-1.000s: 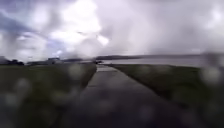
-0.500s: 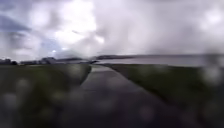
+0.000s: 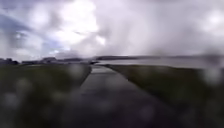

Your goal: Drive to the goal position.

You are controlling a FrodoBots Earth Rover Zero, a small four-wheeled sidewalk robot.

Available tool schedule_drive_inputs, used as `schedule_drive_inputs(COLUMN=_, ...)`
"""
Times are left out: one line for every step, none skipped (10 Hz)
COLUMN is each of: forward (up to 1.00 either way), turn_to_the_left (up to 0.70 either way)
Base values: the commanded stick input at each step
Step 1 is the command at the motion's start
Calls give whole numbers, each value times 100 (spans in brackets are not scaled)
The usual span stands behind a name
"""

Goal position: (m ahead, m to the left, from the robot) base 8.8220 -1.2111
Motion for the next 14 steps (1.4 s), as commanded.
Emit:
schedule_drive_inputs(forward=70, turn_to_the_left=0)
schedule_drive_inputs(forward=70, turn_to_the_left=0)
schedule_drive_inputs(forward=70, turn_to_the_left=0)
schedule_drive_inputs(forward=70, turn_to_the_left=0)
schedule_drive_inputs(forward=70, turn_to_the_left=0)
schedule_drive_inputs(forward=70, turn_to_the_left=0)
schedule_drive_inputs(forward=70, turn_to_the_left=0)
schedule_drive_inputs(forward=70, turn_to_the_left=0)
schedule_drive_inputs(forward=70, turn_to_the_left=0)
schedule_drive_inputs(forward=70, turn_to_the_left=0)
schedule_drive_inputs(forward=70, turn_to_the_left=0)
schedule_drive_inputs(forward=70, turn_to_the_left=0)
schedule_drive_inputs(forward=70, turn_to_the_left=0)
schedule_drive_inputs(forward=70, turn_to_the_left=0)
